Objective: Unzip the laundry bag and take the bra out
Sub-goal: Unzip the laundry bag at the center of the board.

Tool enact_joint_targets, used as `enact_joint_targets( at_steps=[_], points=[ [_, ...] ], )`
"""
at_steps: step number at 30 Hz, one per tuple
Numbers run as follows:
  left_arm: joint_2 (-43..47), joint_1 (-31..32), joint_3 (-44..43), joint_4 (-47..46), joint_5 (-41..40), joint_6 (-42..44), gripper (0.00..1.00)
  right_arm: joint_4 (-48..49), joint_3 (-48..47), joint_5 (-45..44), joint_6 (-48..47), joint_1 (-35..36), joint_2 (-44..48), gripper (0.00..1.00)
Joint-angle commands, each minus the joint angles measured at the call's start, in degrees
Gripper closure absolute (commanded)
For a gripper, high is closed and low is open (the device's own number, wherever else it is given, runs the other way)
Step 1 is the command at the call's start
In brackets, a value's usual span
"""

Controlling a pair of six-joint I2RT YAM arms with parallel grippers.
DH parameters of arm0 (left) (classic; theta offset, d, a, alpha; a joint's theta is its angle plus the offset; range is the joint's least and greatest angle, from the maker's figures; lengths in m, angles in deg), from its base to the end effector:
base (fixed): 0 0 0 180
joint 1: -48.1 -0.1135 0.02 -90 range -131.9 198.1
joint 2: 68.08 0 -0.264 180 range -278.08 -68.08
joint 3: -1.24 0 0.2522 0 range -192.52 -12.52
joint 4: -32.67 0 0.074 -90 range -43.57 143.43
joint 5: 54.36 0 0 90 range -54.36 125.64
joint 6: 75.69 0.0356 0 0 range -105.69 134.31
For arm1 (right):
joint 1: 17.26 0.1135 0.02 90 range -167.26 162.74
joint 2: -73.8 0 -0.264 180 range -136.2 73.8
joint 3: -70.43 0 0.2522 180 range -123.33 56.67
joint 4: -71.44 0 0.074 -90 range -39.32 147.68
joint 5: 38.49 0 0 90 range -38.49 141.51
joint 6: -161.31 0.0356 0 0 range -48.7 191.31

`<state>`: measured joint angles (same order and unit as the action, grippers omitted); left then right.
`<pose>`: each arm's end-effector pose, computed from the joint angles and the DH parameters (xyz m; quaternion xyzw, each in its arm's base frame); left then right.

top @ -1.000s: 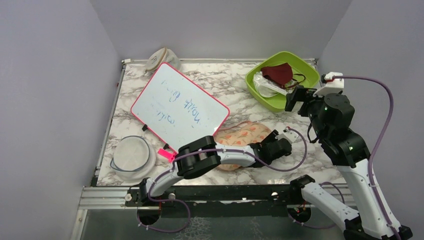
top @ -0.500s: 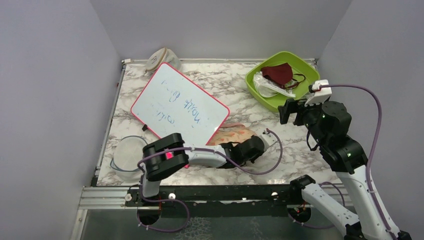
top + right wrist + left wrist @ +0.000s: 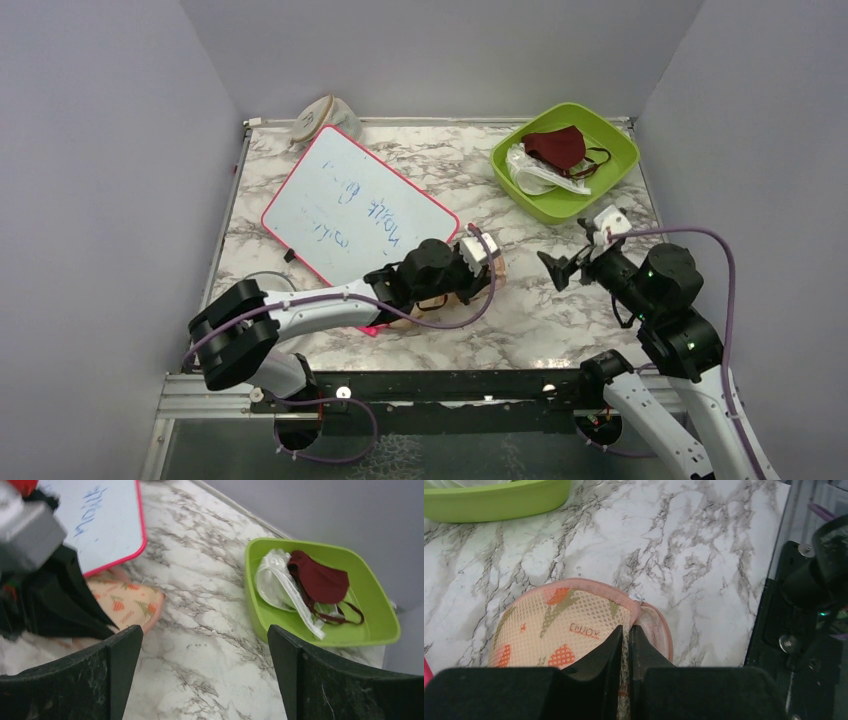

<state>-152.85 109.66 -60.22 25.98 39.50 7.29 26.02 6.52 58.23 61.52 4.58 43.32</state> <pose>0.1562 -0.2935 0.2453 0.3851 0.7031 -0.3587 0.4781 0.1005 0.0448 0.3636 -0.2469 0.7363 0.1112 0.6201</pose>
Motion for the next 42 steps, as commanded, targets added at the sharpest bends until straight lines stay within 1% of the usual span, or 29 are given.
enact_joint_targets(
  at_steps=[1,4,6,8,9,10,13,15,17,19,26,31,34,36,39,42],
  points=[
    [7.24,-0.64,4.96,-6.2,8.35,2.27,1.0,1.84,6.26,20.18,-17.2,0.01,6.23,0.06],
    [10.83,-0.65,6.92,-7.33,8.32,5.59,1.0,-1.3,8.53,26.26,-24.59,0.04,7.16,0.05],
    [13.01,-0.61,8.65,-9.13,7.39,7.46,1.0,-4.77,9.42,31.69,-31.06,0.03,6.81,0.09],
    [14.76,-0.65,10.51,-10.99,6.63,8.91,1.0,-6.45,10.47,36.95,-35.27,0.04,6.45,0.22],
    [15.48,-0.65,11.12,-11.61,6.53,9.44,1.0,-5.99,11.22,38.66,-35.13,0.04,6.4,0.27],
    [15.99,-0.65,11.21,-11.71,6.61,9.83,1.0,-5.04,11.79,39.97,-33.8,0.03,6.21,0.3],
    [17.11,-0.65,11.57,-11.8,6.39,11.91,1.0,-2.98,13.15,43.39,-30.59,0.04,4.38,0.35],
    [17.56,-0.65,11.74,-11.81,6.21,12.6,1.0,0.18,14.06,44.72,-25.04,0.03,1.83,0.41],
    [17.7,-0.65,11.67,-11.81,6.43,12.94,1.0,4.76,15.38,44.28,-18.98,0.02,-0.67,0.47],
    [17.86,-0.65,11.5,-11.81,7.04,13.29,1.0,8.9,16.04,41.68,-14.31,-0.01,-2.95,0.47],
    [18.89,-0.65,11.86,-11.81,7.49,13.97,1.0,14.09,17.47,36.94,-15.55,0.01,-5.69,0.48],
    [18.05,-0.65,11.51,-11.81,8.79,13.85,1.0,15.77,17.51,42.7,-18.36,-0.02,-8.05,0.49],
    [17.52,-0.65,11.32,-11.81,9.69,13.28,1.0,17.58,17.38,43.25,-17.96,0.03,-8.96,0.49],
    [17.24,-0.65,11.23,-11.81,9.85,13.12,1.0,18.59,17.38,42.05,-17.65,0.03,-9.25,0.54],
    [17.09,-0.65,11.14,-11.81,9.78,13.09,1.0,17.46,16.86,41.52,-19.32,0.02,-10.0,0.63],
    [16.93,-0.64,11.06,-11.81,9.71,12.96,1.0,18.28,17.19,42.17,-19.34,0.04,-9.42,0.67]
  ],
)
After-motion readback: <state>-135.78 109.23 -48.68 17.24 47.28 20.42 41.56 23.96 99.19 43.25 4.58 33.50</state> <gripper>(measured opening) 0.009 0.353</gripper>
